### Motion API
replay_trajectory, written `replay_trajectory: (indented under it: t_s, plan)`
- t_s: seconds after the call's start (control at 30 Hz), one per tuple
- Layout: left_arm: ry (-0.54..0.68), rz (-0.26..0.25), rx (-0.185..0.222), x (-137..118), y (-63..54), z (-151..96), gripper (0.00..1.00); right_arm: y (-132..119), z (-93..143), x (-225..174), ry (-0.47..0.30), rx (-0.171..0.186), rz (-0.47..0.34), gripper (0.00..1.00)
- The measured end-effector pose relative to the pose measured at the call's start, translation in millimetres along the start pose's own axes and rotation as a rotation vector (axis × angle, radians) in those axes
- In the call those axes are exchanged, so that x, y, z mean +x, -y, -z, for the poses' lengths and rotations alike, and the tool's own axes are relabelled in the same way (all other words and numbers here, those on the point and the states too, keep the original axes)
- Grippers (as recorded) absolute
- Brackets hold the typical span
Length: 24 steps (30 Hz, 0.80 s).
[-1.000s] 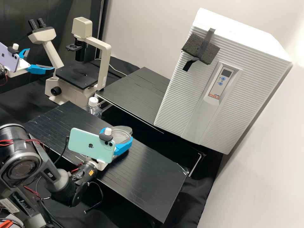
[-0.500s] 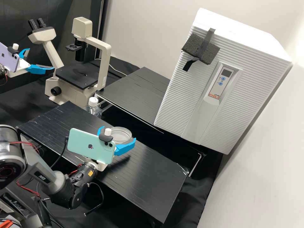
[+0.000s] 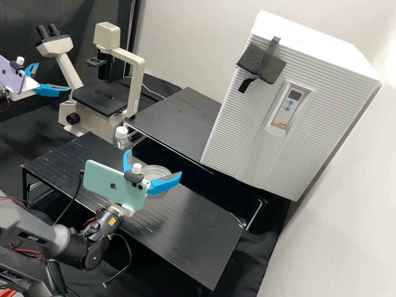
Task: Close the petri dish lid.
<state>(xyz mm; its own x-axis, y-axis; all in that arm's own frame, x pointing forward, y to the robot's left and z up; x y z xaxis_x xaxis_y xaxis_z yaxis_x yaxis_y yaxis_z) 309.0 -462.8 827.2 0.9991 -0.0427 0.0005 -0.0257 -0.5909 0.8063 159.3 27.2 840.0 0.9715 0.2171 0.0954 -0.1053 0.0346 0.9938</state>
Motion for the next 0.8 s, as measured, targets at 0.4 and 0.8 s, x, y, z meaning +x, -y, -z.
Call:
replay_trajectory:
  t_s: [0.4, 0.8]
  plan:
    - [0.000, 0.000, 0.000, 0.0, 0.0, 0.0, 1.00, 15.3, -7.3, 10.1, 0.213, -0.010, -0.116, 1.00]
    - [0.000, 0.000, 0.000, 0.0, 0.0, 0.0, 1.00, 15.8, -16.1, 9.9, 0.291, -0.102, -0.119, 1.00]
